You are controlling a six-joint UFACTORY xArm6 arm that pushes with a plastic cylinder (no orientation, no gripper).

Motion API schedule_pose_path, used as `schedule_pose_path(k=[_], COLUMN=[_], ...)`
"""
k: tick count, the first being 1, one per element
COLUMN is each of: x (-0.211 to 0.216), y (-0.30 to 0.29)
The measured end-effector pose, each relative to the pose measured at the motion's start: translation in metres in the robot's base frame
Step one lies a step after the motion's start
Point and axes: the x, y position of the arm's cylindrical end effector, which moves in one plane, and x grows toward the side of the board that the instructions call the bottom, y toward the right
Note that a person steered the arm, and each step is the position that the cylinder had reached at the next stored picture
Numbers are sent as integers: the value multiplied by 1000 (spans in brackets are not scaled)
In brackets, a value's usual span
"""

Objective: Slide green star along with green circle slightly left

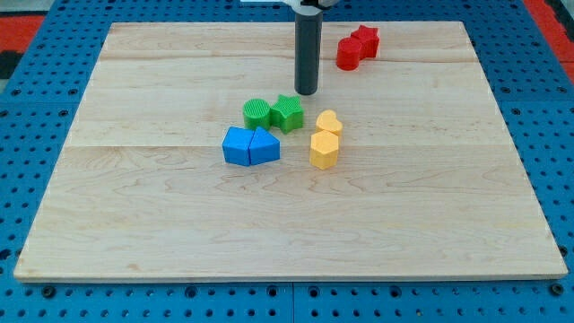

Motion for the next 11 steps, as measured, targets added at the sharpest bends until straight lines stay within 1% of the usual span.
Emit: schedule_pose_path(k=[1,4,7,8,11], x=[0,28,39,42,42], y=[17,14,-6,-20,-88])
